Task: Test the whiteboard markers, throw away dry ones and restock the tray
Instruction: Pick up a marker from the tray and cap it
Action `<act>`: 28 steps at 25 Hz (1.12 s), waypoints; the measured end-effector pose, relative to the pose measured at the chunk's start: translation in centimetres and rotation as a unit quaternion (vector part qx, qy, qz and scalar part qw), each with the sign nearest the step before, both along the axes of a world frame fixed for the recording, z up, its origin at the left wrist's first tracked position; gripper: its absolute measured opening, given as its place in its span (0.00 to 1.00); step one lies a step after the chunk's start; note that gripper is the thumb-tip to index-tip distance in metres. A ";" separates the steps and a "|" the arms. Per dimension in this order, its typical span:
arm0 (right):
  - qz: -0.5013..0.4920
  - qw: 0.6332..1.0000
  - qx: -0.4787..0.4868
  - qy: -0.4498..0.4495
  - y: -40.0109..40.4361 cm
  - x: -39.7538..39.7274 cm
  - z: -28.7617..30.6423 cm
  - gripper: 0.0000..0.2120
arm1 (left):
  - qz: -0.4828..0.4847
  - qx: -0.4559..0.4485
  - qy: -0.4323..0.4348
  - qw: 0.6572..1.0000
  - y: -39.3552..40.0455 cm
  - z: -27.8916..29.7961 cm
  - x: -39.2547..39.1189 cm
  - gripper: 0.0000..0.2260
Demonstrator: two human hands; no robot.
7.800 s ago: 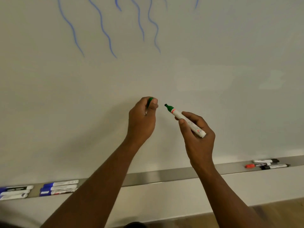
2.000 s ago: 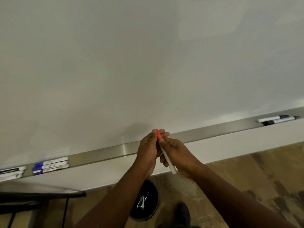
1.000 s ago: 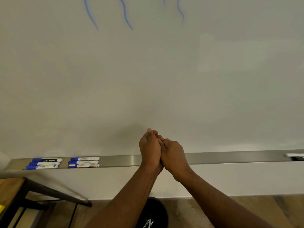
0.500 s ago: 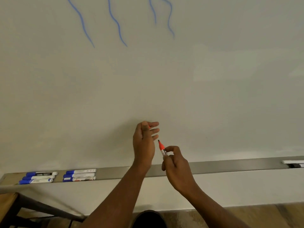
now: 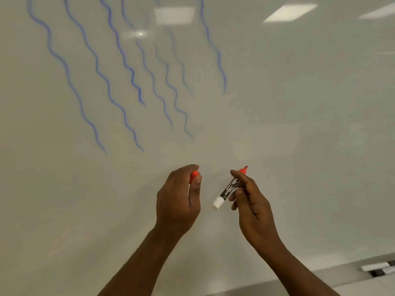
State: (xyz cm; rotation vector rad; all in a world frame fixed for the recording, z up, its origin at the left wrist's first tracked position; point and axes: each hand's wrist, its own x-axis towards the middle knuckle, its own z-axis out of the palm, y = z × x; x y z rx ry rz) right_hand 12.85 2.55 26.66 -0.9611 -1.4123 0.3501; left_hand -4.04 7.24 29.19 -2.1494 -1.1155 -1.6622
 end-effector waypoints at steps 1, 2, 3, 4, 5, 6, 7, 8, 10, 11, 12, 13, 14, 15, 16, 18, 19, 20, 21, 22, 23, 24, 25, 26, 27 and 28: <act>-0.021 0.999 0.019 -0.016 0.5 0.6 1.5 0.20 | -0.002 0.021 0.002 1.000 0.2 1.6 0.3 0.21; -0.039 0.998 0.035 -0.024 0.8 1.1 2.9 0.23 | -0.003 0.042 0.008 0.999 0.4 3.0 0.6 0.21; -0.049 0.997 0.055 -0.023 1.1 1.5 4.4 0.21 | -0.003 0.066 0.018 0.998 0.6 4.4 0.9 0.21; -0.056 0.994 0.086 -0.023 1.3 1.9 6.1 0.17 | -0.001 0.094 0.034 0.995 0.8 5.9 1.1 0.20; -0.059 0.992 0.112 -0.022 1.3 2.2 7.9 0.13 | 0.004 0.122 0.055 0.991 1.0 7.3 1.3 0.19; -0.058 0.989 0.136 -0.019 1.3 2.4 10.1 0.12 | 0.012 0.149 0.074 0.986 1.3 8.9 1.5 0.18; -0.054 0.986 0.157 -0.013 1.5 2.6 12.1 0.14 | 0.021 0.172 0.091 0.981 1.7 10.5 1.6 0.16; -0.048 0.982 0.181 -0.006 2.0 2.9 14.1 0.16 | 0.031 0.194 0.105 0.975 2.0 12.1 1.7 0.15; -0.033 0.974 0.225 0.003 2.9 3.2 18.2 0.18 | 0.054 0.233 0.124 0.963 2.6 15.3 1.7 0.14; -0.035 0.968 0.247 0.003 3.3 3.3 20.3 0.17 | 0.067 0.251 0.128 0.957 2.9 16.9 1.6 0.15; -0.040 0.963 0.265 0.001 3.6 3.3 22.3 0.15 | 0.080 0.264 0.131 0.952 3.2 18.4 1.3 0.15; -0.047 0.960 0.276 0.001 3.8 3.3 24.1 0.13 | 0.094 0.271 0.134 0.949 3.5 19.8 1.0 0.15; -0.053 0.958 0.281 0.003 3.9 3.2 25.9 0.10 | 0.108 0.274 0.139 0.946 3.8 21.3 0.6 0.14; -0.062 0.957 0.285 0.003 4.0 3.1 27.6 0.07 | 0.122 0.273 0.143 0.943 4.0 22.6 0.1 0.14; -0.072 0.954 0.293 -0.001 4.0 2.9 29.2 0.05 | 0.134 0.270 0.147 0.942 4.3 24.0 -0.3 0.14; -0.089 0.948 0.305 -0.010 4.2 2.4 31.9 0.05 | 0.157 0.254 0.162 0.941 4.5 26.3 -0.8 0.15; -0.093 0.946 0.311 -0.011 4.4 2.1 33.1 0.05 | 0.168 0.245 0.174 0.939 4.5 27.3 -0.9 0.17; -0.093 0.943 0.318 -0.012 4.7 1.7 34.0 0.06 | 0.175 0.233 0.188 0.938 4.5 28.0 -0.9 0.19; -0.094 0.940 0.328 -0.018 5.0 1.4 34.7 0.06 | 0.178 0.219 0.200 0.938 4.5 28.6 -0.8 0.22; -0.098 0.936 0.336 -0.027 5.4 1.2 35.3 0.07 | 0.176 0.204 0.208 0.940 4.5 29.0 -0.7 0.25; -0.102 0.934 0.341 -0.037 5.7 1.0 35.7 0.07 | 0.173 0.190 0.211 0.943 4.4 29.2 -0.7 0.28; -0.103 0.932 0.343 -0.045 6.0 0.8 36.0 0.07 | 0.170 0.179 0.210 0.946 4.4 29.3 -0.7 0.30; -0.103 0.932 0.343 -0.051 6.3 0.7 36.3 0.07 | 0.170 0.173 0.209 0.948 4.4 29.3 -0.7 0.30; -0.107 0.932 0.342 -0.056 6.6 0.6 36.7 0.07 | 0.171 0.169 0.207 0.948 4.4 29.4 -0.8 0.31; -0.115 0.931 0.341 -0.062 6.9 0.6 37.0 0.07 | 0.173 0.167 0.206 0.948 4.4 29.4 -0.8 0.30; -0.123 0.930 0.341 -0.067 7.1 0.5 37.3 0.07 | 0.176 0.164 0.206 0.949 4.3 29.5 -0.8 0.30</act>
